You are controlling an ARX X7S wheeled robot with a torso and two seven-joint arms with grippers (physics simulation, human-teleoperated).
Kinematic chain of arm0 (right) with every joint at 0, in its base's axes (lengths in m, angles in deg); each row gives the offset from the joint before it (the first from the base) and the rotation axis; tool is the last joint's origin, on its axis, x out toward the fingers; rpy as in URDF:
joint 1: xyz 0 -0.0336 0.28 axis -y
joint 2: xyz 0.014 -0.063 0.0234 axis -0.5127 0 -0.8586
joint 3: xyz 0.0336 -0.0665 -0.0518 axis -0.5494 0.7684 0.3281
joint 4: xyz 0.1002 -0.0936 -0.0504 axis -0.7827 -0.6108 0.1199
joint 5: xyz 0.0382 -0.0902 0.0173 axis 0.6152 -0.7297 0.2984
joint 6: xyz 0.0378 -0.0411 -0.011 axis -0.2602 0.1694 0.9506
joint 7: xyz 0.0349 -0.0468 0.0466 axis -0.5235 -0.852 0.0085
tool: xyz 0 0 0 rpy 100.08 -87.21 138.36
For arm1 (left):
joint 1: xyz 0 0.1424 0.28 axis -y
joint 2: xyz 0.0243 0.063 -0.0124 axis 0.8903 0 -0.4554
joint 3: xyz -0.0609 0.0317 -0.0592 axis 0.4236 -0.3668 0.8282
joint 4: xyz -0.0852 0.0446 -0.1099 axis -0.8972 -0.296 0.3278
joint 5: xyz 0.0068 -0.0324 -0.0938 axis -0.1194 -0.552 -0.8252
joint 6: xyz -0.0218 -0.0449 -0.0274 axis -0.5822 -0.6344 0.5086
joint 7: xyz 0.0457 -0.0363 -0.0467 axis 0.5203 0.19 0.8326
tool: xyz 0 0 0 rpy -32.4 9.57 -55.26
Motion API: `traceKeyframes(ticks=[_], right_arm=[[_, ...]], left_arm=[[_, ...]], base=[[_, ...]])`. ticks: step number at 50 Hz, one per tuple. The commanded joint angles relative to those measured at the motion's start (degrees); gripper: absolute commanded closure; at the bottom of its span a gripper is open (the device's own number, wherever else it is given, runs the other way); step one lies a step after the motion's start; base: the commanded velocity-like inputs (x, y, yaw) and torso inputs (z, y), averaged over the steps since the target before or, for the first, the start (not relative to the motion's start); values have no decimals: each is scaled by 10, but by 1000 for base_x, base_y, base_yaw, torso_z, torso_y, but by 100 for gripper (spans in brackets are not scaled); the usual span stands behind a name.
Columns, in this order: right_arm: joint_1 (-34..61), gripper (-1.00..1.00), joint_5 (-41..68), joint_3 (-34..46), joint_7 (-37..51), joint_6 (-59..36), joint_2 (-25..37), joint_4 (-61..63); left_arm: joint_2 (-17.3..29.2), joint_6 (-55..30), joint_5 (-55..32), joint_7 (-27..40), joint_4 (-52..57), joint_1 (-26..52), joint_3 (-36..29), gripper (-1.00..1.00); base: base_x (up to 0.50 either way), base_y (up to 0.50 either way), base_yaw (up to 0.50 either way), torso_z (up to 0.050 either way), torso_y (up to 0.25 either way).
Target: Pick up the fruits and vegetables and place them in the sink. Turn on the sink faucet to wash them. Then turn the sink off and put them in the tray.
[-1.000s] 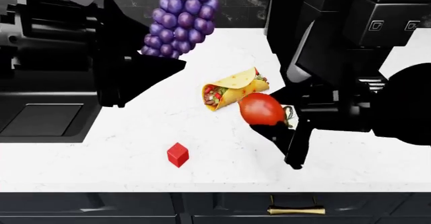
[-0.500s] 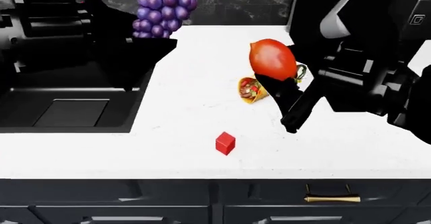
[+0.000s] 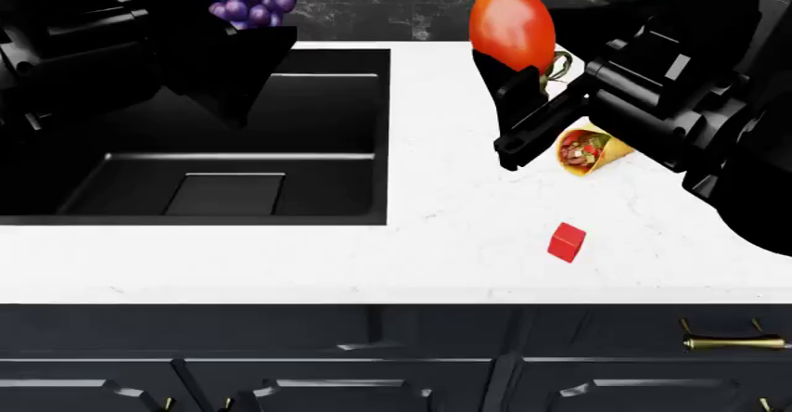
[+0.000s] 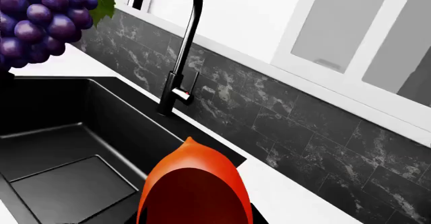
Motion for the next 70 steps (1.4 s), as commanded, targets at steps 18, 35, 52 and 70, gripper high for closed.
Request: traceKeyframes(ticks=[18,35,52,70], right_arm=[[11,100,-22,-8,23,12,-12,3],[21,100,15,-28,27,-2,18,16],[34,100,10,-25,35,-18,29,4],[185,100,-13,19,-59,-117,3,-179]], left_arm=[[9,10,-2,34,16,-8,-4,100],[13,11,-1,34,14,0,-16,100],[20,14,3,31,11,11,-26,100],[-5,21,209,-154,-156,176,-227,100]], base=[[-46,500,0,0,1],[-3,500,0,1,1],[0,500,0,0,1],[0,56,0,0,1]])
